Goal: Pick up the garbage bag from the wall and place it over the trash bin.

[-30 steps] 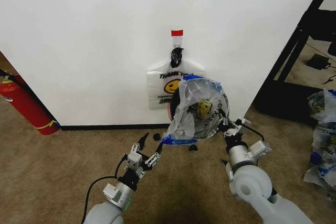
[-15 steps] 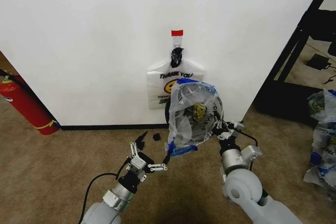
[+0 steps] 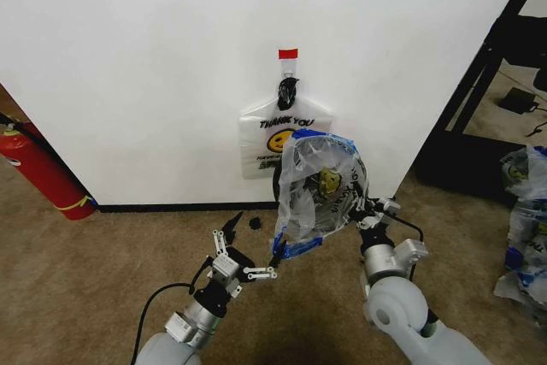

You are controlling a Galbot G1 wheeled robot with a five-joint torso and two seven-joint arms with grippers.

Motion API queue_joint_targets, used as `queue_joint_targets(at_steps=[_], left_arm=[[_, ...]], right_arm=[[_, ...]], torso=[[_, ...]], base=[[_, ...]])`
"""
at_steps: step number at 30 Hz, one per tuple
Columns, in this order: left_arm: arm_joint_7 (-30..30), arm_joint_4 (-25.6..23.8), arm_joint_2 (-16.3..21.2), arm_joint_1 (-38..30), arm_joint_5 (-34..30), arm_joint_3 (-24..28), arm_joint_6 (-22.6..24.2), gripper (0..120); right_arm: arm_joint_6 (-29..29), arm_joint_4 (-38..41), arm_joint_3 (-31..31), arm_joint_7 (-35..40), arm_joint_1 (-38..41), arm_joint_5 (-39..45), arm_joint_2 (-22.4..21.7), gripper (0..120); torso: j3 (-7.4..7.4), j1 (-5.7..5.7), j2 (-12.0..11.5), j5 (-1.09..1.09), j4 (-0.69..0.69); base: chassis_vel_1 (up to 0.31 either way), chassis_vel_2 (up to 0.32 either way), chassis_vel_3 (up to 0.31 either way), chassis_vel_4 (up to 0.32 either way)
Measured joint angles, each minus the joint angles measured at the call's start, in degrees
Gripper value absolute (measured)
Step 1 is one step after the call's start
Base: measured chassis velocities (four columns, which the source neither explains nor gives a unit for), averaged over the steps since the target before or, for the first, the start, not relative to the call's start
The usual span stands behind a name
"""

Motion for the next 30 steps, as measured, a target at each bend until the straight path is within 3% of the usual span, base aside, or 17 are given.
queue_joint_targets(at_steps=[8,14,25,30], left_arm=[[-3.9,2.5,-3.2,-3.3,3.5,1.4,3.4,96],[-6.4,3.2,-3.3,-3.1,4.9,1.1,4.6,82],[-8.8,1.8,-2.7,-2.5,5.1,0.6,4.8,39],[-9.1,1.6,-2.8,-2.3,5.4,0.6,4.6,26]], right_arm=[[1.5,-0.9,-4.0,-0.5,-0.1,-5.7,1.4,0],[1.5,-0.3,-4.8,-0.7,-0.3,-6.3,1.6,0],[1.5,0.5,-4.5,-0.8,-0.9,-6.5,1.5,0],[1.5,0.5,-4.4,-0.8,-0.9,-6.4,1.5,0]], torso=[[0.00,0.00,0.0,-0.03,-0.01],[0.00,0.00,0.0,-0.02,0.00],[0.00,0.00,0.0,-0.02,-0.01],[0.00,0.00,0.0,-0.02,0.00]], base=[[0.000,0.000,0.000,0.000],[0.000,0.000,0.000,0.000],[0.000,0.000,0.000,0.000],[0.000,0.000,0.000,0.000]])
